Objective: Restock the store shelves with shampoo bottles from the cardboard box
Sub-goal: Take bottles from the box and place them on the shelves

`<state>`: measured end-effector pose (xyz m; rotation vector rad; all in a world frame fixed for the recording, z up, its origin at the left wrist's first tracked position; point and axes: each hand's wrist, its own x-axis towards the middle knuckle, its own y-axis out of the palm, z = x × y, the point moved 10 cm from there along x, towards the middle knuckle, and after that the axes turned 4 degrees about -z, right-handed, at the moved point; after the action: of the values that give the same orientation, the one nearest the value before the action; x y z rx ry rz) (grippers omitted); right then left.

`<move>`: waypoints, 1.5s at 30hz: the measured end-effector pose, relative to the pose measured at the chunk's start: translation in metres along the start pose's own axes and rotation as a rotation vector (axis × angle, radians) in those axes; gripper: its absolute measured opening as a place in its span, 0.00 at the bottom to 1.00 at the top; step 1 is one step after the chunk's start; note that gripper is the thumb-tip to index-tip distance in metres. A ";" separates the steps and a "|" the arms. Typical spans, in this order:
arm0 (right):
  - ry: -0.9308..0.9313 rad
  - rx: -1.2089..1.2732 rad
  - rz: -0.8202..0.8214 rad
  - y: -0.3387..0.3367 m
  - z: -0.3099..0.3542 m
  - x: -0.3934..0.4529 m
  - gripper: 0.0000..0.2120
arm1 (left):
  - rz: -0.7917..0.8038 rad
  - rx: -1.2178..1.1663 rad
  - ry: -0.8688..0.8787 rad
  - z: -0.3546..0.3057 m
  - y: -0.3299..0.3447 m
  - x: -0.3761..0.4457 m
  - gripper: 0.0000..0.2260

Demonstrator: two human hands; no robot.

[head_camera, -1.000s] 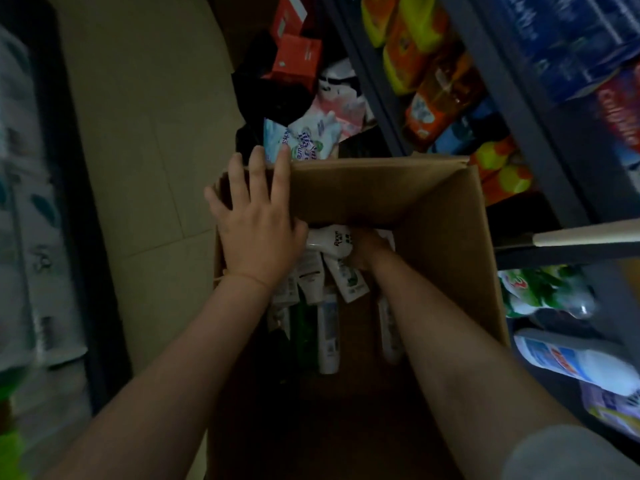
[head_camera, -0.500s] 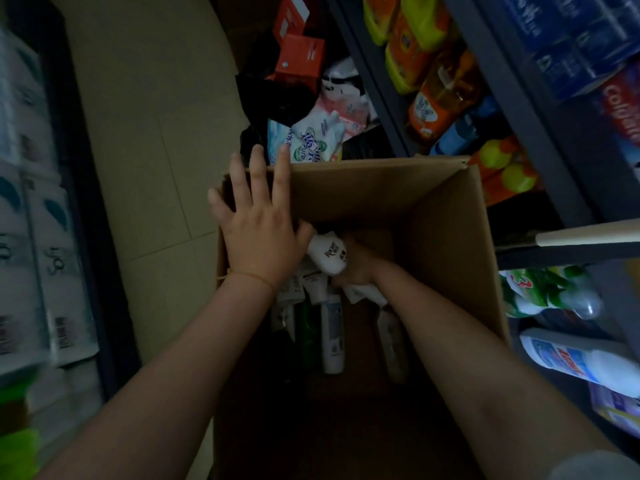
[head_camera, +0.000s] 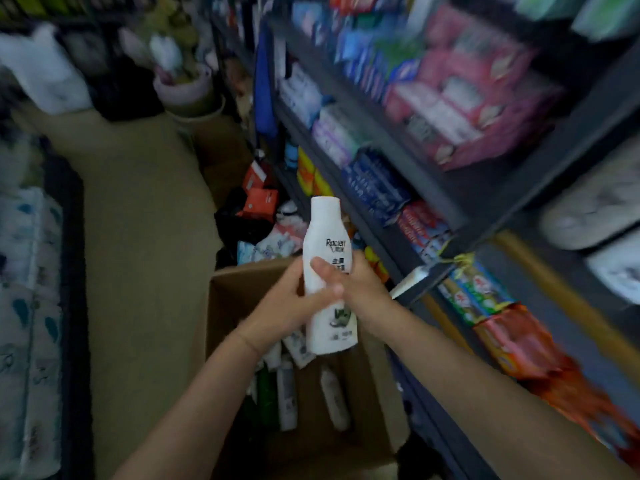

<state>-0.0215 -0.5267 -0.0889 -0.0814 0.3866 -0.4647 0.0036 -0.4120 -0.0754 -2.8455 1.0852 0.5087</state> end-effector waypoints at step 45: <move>-0.473 -0.446 -0.730 -0.288 0.166 -0.299 0.32 | 0.580 0.482 0.351 -0.188 0.294 -0.075 0.18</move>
<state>-0.3257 -0.6507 0.2143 -0.7693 -0.0292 -1.0449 -0.1888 -0.6163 0.1461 -2.2184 1.8092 -0.2350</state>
